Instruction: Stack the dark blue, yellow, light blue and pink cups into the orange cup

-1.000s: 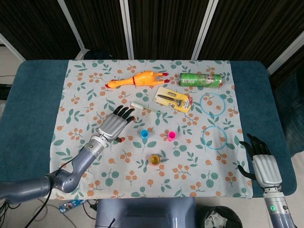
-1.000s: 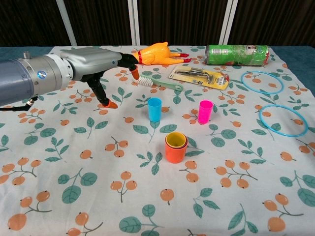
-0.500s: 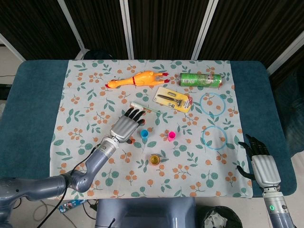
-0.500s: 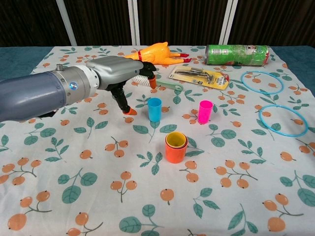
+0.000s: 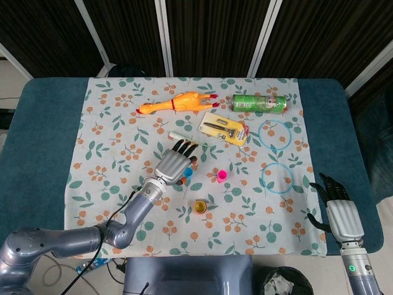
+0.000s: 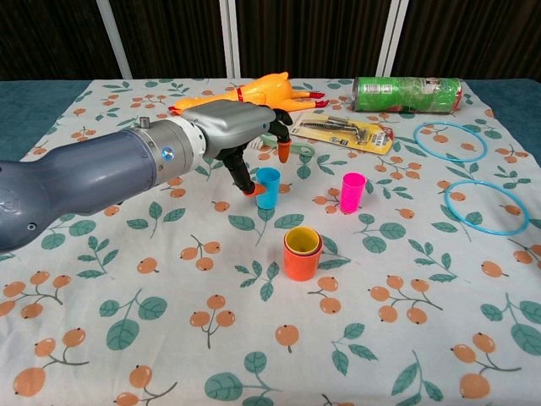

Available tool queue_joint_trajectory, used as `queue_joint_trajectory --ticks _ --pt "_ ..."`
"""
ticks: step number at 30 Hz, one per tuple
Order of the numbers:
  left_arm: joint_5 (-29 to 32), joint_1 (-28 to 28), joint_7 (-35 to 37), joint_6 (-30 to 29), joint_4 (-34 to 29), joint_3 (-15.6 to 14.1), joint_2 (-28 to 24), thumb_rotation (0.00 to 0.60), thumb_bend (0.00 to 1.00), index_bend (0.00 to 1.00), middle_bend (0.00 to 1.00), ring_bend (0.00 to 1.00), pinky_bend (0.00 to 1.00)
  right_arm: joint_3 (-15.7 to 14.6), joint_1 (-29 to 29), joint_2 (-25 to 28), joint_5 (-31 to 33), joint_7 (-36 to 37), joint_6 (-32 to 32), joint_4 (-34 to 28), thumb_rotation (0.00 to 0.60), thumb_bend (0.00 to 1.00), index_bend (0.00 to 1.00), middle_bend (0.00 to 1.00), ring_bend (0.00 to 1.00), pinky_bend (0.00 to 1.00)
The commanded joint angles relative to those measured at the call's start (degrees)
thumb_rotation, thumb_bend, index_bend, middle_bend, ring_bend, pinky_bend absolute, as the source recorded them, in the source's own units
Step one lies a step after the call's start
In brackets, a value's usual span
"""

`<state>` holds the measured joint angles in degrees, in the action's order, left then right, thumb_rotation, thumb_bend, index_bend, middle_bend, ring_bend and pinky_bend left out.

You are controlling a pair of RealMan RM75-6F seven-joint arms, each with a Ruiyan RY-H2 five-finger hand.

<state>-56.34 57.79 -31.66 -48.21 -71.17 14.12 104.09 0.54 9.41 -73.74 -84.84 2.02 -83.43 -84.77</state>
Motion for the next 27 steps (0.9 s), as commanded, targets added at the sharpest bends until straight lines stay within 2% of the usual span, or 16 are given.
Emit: queue_joint_trajectory --ticks 1,12,19,27 --pt "0.1 0.1 -0.2 -0.1 0.1 -0.1 0.2 0.6 0.25 0.4 0.06 0.0 0.0 0.1 -0.1 0.0 0.0 0.0 0.1 0.0 0.6 0.32 0.19 0.04 0.04 0.12" --pt "2.1 0.5 -2.4 -0.9 0.3 -0.7 0.5 0.6 0.25 0.42 0.07 0.0 0.0 0.8 -0.5 -0.2 -0.1 0.0 0.2 -0.2 0.6 0.32 0.19 0.04 0.04 0.12" --pt "2.3 0.8 -2.8 -1.1 -0.3 -1.0 0.3 0.6 0.31 0.5 0.09 0.0 0.0 1.1 -0.7 -0.4 -0.2 0.0 0.5 -0.1 0.6 0.32 0.19 0.04 0.04 0.12" --pt "2.8 0.8 -3.3 -1.8 -1.4 -1.0 -0.4 0.6 0.33 0.51 0.1 0.0 0.0 1.5 -0.9 -0.5 0.1 0.3 0.7 0.1 0.6 0.32 0.19 0.04 0.04 0.12"
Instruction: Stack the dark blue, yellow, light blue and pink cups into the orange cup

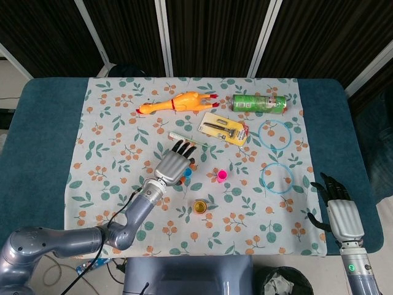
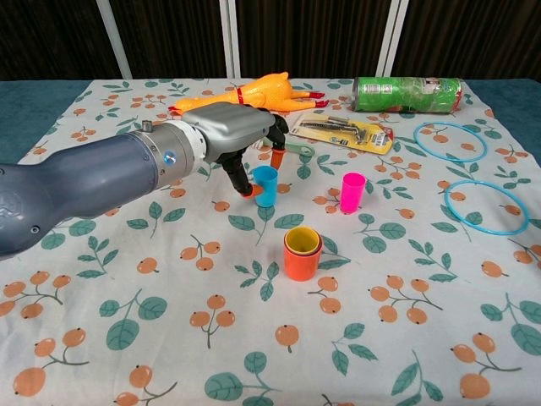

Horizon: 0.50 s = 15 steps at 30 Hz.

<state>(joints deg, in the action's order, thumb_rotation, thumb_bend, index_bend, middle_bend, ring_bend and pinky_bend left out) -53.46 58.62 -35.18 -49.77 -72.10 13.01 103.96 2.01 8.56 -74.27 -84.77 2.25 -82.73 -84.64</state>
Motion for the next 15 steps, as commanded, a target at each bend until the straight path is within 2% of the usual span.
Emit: queue_joint_trajectory --ticks 1,10,15 --pt "-0.4 -0.1 0.4 -0.5 -1.0 0.2 -0.5 0.6 0.33 0.51 0.1 0.0 0.01 0.1 0.0 0.0 -0.1 0.1 0.0 0.0 0.6 0.32 0.19 0.04 0.04 0.12" --pt "-6.4 -0.1 1.7 -3.8 -11.0 0.9 -5.0 0.6 0.33 0.51 0.1 0.0 0.02 0.2 -0.1 -0.2 -0.1 -0.3 0.3 0.0 0.6 0.32 0.19 0.04 0.04 0.12" --pt "-6.8 -0.2 2.0 -3.8 -17.0 1.0 -7.5 0.6 0.33 0.51 0.1 0.0 0.02 0.4 -0.2 -0.3 -0.3 -0.5 0.3 0.0 0.6 0.32 0.19 0.04 0.04 0.12"
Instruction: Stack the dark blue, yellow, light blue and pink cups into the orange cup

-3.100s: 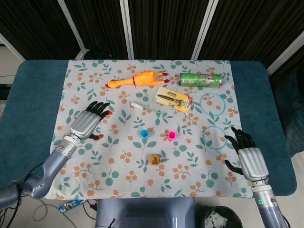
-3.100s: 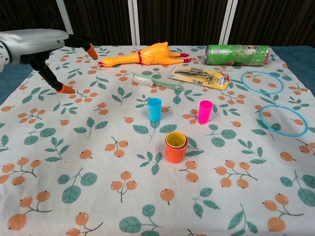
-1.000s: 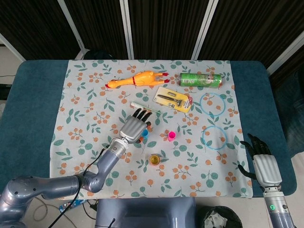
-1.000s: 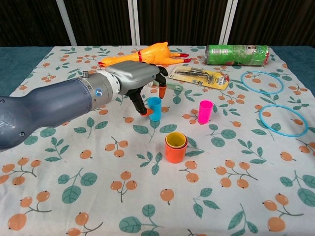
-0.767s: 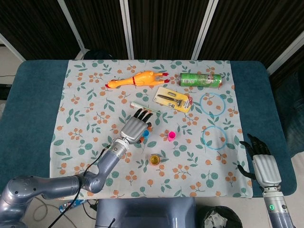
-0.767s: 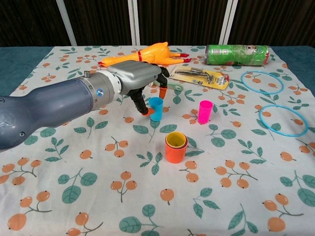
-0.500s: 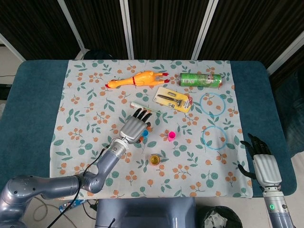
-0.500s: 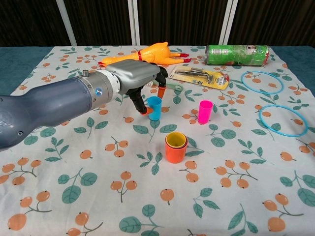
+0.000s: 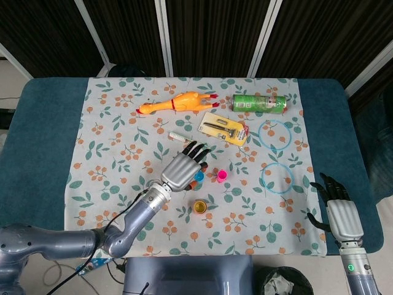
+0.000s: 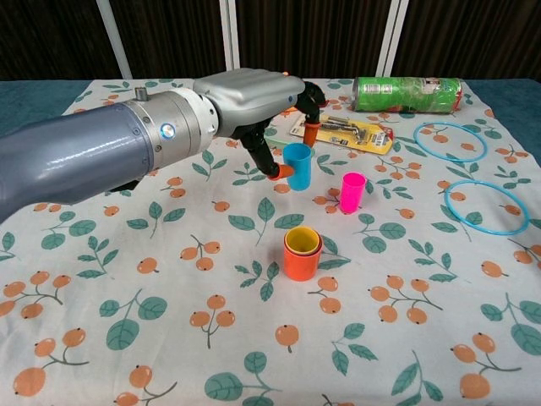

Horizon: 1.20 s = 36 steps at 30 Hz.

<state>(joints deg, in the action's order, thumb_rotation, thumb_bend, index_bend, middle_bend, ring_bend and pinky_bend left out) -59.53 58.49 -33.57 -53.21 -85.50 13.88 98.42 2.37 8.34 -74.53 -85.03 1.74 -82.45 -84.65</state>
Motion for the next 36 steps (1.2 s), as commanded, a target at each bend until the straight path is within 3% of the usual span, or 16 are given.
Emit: queue_joint_trajectory --ticks 1,13,25,36 --pt "-0.7 -0.1 0.5 -0.3 -5.1 0.2 -2.5 0.6 0.33 0.51 0.1 0.0 0.02 0.0 0.0 0.0 -0.1 0.0 0.0 0.0 0.6 0.32 0.19 0.04 0.04 0.12" --pt "1.7 0.3 -0.1 2.0 -14.5 -1.6 -6.9 0.6 0.33 0.51 0.1 0.0 0.02 0.3 -0.2 -0.2 0.0 -0.5 0.1 0.0 0.6 0.32 0.19 0.04 0.04 0.12" --pt "-0.4 0.5 -3.3 0.3 -15.0 -5.0 -7.5 0.6 0.33 0.51 0.1 0.0 0.02 0.5 -0.3 -0.4 0.1 -1.0 0.4 0.0 0.6 0.32 0.19 0.04 0.04 0.12" --pt "-0.4 0.6 -3.8 0.0 -13.8 -6.3 -6.9 0.6 0.32 0.51 0.1 0.0 0.02 0.7 -0.5 -0.4 0.1 -1.0 0.4 -0.1 0.6 0.32 0.19 0.04 0.04 0.12"
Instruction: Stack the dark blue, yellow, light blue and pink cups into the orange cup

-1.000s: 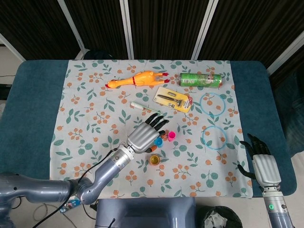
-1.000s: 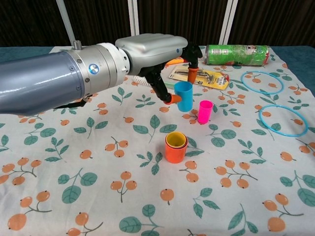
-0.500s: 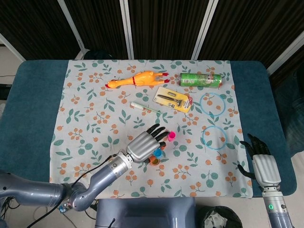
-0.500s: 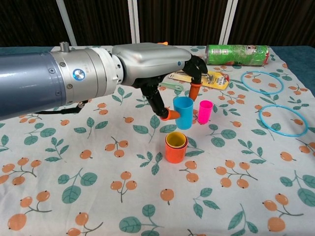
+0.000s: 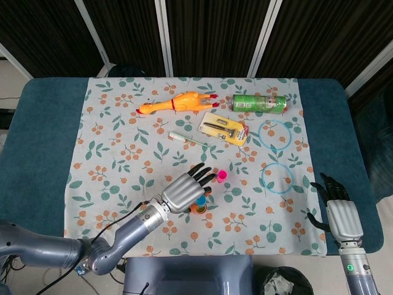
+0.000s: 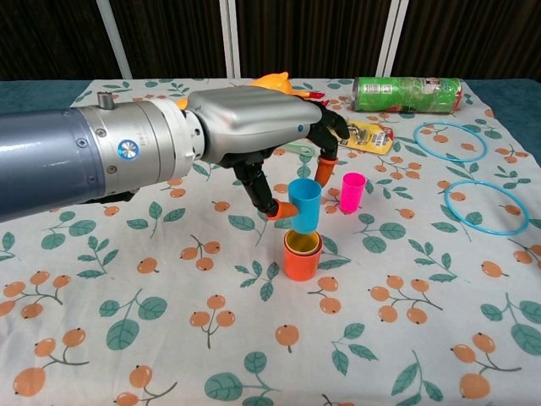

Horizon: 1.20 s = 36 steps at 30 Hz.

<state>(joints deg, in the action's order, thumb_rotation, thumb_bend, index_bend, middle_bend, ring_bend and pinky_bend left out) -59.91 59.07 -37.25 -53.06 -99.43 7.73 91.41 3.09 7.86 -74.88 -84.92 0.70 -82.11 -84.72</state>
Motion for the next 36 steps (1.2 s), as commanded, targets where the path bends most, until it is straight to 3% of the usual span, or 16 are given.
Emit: queue_joint_trajectory --ticks 1,12,24,26,28,33,36 --pt "0.0 0.0 0.1 -0.1 0.2 -0.3 0.2 0.6 0.32 0.51 0.1 0.0 0.02 0.0 0.0 0.0 0.0 0.0 0.1 0.0 0.6 0.32 0.19 0.04 0.04 0.12" --pt "-1.7 -0.2 1.8 0.6 0.1 -1.3 0.4 0.6 0.32 0.51 0.1 0.0 0.02 0.2 -0.1 -0.2 0.2 0.0 0.3 0.1 0.6 0.32 0.19 0.04 0.04 0.12" --pt "-0.7 -0.2 -1.9 -0.7 0.1 -2.5 0.5 0.6 0.32 0.5 0.09 0.0 0.02 0.3 -0.1 -0.2 0.5 0.0 0.6 0.0 0.6 0.32 0.19 0.04 0.04 0.12" --pt "-0.6 -0.2 -2.0 -0.7 0.3 -2.5 0.8 0.6 0.28 0.45 0.09 0.0 0.02 0.3 -0.1 -0.2 0.5 -0.1 0.7 0.0 0.6 0.32 0.19 0.04 0.04 0.12" --pt "-0.5 -0.2 -2.2 -0.7 0.6 -2.6 0.9 0.6 0.22 0.34 0.08 0.0 0.02 0.4 -0.1 -0.3 0.6 -0.1 0.8 0.1 0.6 0.32 0.19 0.04 0.04 0.12" --pt "-0.3 -0.3 -1.8 -0.7 0.1 -2.5 0.4 0.6 0.19 0.08 0.05 0.0 0.01 0.1 0.1 0.1 0.8 0.8 1.9 -0.3 0.6 0.32 0.19 0.04 0.02 0.11" --pt "-0.8 -0.7 -1.0 -1.5 -1.0 -2.1 -0.8 0.6 0.17 0.04 0.05 0.0 0.01 0.0 0.5 0.6 1.3 2.1 3.5 -0.7 0.6 0.32 0.19 0.04 0.02 0.11"
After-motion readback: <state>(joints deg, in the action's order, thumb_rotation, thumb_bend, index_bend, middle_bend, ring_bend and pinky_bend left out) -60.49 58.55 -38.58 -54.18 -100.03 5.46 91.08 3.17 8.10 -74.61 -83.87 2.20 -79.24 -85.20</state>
